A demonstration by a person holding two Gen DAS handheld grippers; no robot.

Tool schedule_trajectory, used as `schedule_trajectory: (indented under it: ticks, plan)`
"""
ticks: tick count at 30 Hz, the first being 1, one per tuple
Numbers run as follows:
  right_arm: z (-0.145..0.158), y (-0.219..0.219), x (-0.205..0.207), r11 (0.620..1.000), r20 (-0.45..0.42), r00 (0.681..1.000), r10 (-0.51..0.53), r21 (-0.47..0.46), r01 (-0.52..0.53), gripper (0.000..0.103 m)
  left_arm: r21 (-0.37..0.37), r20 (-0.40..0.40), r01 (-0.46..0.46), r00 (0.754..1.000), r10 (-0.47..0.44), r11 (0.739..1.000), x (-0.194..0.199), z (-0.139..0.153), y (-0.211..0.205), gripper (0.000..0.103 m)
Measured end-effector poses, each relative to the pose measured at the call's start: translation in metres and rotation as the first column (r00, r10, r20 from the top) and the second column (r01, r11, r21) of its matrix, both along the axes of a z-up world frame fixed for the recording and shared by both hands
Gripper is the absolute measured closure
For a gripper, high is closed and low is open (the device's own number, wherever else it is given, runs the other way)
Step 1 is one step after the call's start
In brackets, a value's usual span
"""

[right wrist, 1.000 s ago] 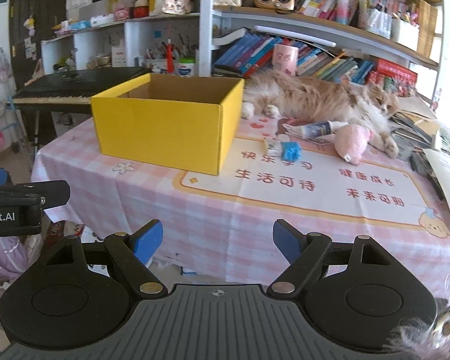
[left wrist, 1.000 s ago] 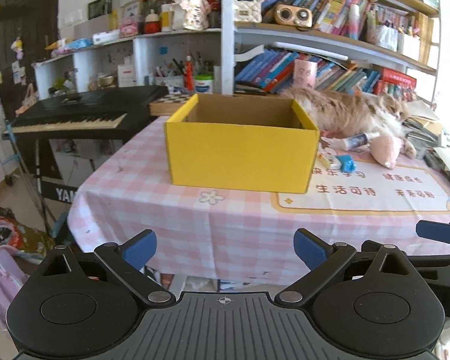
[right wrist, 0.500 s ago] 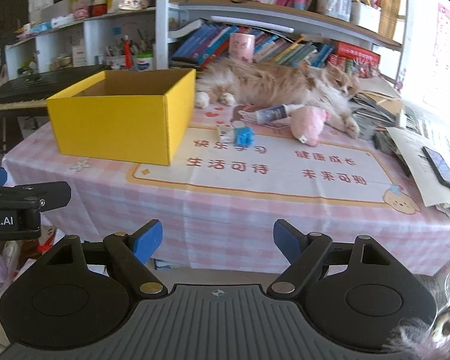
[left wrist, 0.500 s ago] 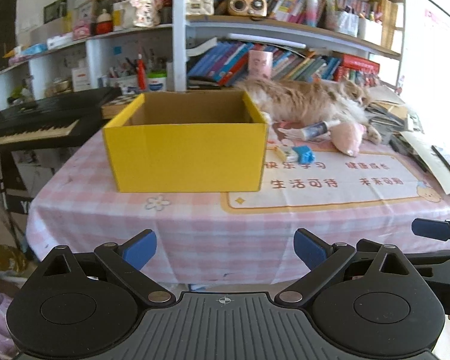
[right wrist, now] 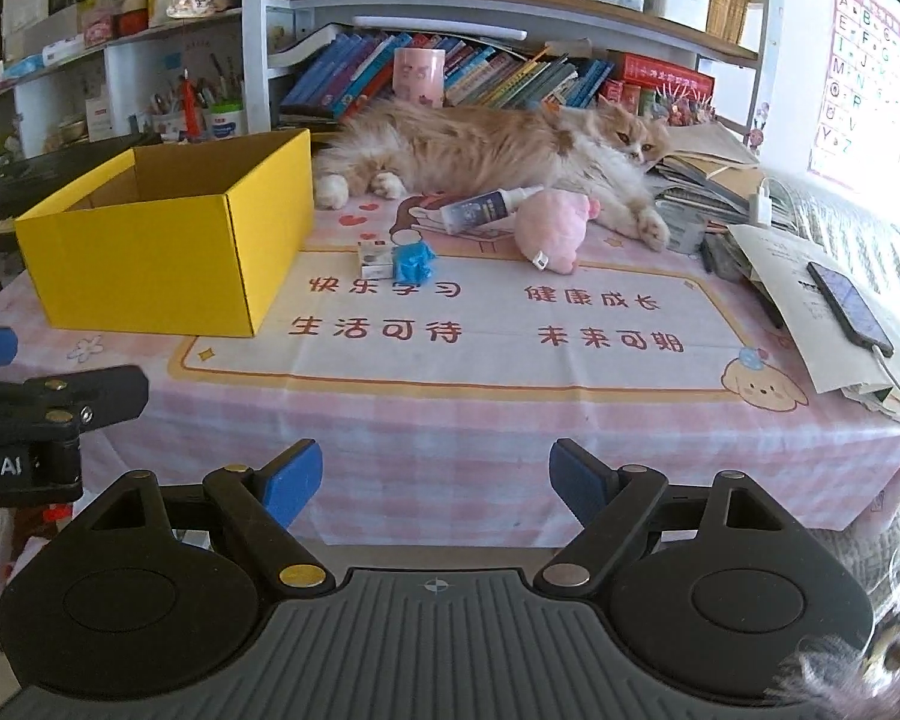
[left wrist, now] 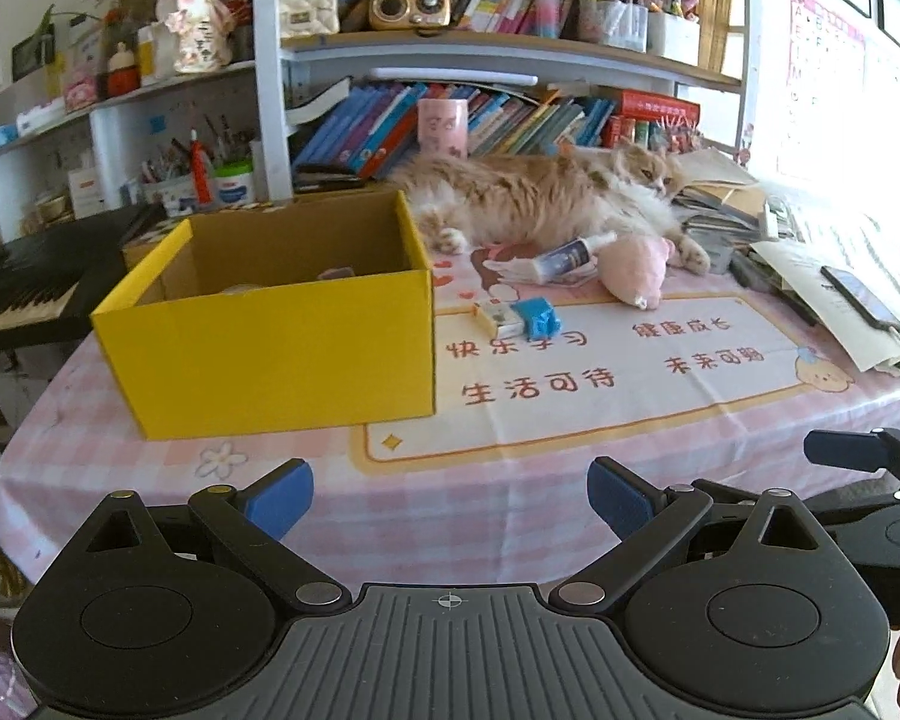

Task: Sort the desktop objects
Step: 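Reach the left tool toward the blue cloth item while the right tool approaches the pink plush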

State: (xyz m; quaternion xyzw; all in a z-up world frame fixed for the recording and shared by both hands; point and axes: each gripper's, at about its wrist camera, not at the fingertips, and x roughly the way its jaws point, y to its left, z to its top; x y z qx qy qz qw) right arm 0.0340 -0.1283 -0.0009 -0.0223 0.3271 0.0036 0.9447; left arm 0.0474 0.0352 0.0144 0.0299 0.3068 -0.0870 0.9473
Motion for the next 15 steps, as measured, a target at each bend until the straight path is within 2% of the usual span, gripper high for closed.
schedule_trajectory:
  ticks: [15]
  plan:
    - [-0.005, -0.039, 0.029, 0.998, -0.03, 0.998, -0.055, 0.001, 0.055, 0.021, 0.019, -0.019, 0.069, 0.997, -0.068, 0.997, 0.039, -0.005, -0.048, 0.003]
